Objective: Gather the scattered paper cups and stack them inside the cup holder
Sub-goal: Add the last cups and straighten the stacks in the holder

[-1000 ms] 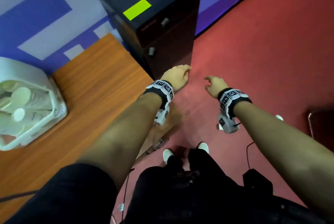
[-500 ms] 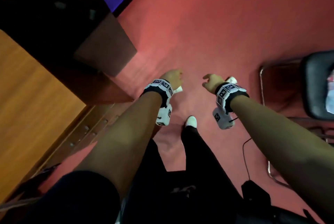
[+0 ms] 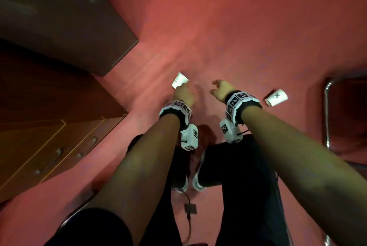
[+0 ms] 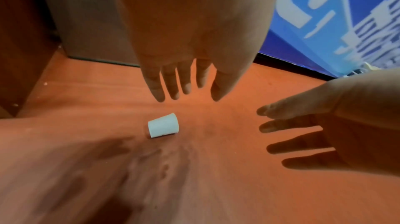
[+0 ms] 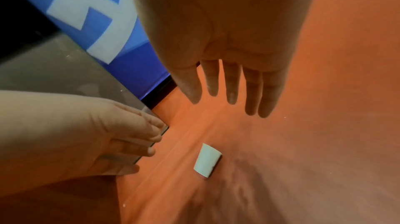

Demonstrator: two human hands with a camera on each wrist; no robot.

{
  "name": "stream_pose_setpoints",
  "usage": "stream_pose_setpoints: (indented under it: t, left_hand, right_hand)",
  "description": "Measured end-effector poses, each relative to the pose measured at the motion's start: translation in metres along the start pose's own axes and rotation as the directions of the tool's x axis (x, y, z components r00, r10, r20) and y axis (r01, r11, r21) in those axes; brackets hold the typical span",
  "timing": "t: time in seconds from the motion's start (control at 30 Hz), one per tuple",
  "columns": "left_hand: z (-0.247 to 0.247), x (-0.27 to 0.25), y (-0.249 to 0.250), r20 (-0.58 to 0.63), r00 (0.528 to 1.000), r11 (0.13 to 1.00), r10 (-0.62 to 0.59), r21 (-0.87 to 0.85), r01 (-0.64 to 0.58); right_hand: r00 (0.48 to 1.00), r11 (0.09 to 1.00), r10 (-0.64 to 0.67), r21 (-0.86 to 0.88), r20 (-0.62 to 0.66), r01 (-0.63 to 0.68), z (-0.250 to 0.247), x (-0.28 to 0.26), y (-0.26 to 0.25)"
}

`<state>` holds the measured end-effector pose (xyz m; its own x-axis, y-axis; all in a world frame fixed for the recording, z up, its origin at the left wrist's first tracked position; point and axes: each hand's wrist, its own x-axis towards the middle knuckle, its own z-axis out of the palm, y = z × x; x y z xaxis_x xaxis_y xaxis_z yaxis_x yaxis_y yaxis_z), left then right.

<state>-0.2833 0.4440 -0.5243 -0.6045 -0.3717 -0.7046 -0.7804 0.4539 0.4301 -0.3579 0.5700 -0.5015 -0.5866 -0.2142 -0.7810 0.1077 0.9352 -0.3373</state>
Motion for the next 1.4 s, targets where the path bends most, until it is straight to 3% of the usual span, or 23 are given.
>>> stream_pose_setpoints:
  t: [0.1,0.23,0.37,0.53,0.63,0.77,0.93,1.2,1.4]
  left_hand:
    - [0.029,0.073,-0.041,-0.087,0.993,0.994,-0.077,-0.085,0.07]
    - [0.047,0.174,-0.091,-0.249,0.961,0.992,-0.119,-0.071,0.104]
    - [0.062,0.262,-0.14,-0.289,0.946,0.989,-0.148,-0.03,0.146]
    - [0.09,0.307,-0.172,-0.267,0.954,0.988,-0.133,0.046,0.151]
    - [0.101,0.301,-0.176,-0.284,0.953,0.993,-0.106,0.013,0.115]
    - [0.09,0.265,-0.158,-0.245,0.964,0.994,-0.104,-0.055,0.093]
    - [0.027,0.201,-0.107,-0.217,0.974,0.977,-0.063,-0.211,0.016]
    - [-0.129,0.047,-0.024,-0.281,0.96,0.956,0.009,-0.279,-0.091]
    - [-0.268,-0.094,0.035,-0.355,0.934,0.963,0.048,-0.233,-0.138]
  right_hand:
    - [0.997,0.993,-0.08,-0.091,0.017,0.081,0.032,0.079,-0.001]
    - [0.967,0.95,-0.254,-0.181,0.024,0.254,0.073,0.184,-0.021]
    - [0.912,0.892,-0.403,-0.191,0.069,0.409,0.125,0.275,-0.045]
    - [0.904,0.882,-0.427,-0.216,0.008,0.418,0.168,0.331,-0.057]
    - [0.902,0.882,-0.43,-0.235,-0.044,0.409,0.168,0.334,-0.056]
    - [0.92,0.913,-0.389,-0.158,-0.055,0.376,0.14,0.297,-0.054]
    - [0.919,0.915,-0.39,-0.133,-0.063,0.38,0.071,0.215,-0.089]
    - [0.883,0.888,-0.459,-0.07,-0.101,0.454,-0.045,0.033,-0.191]
    - [0.812,0.817,-0.576,-0.118,-0.099,0.565,-0.132,-0.129,-0.293]
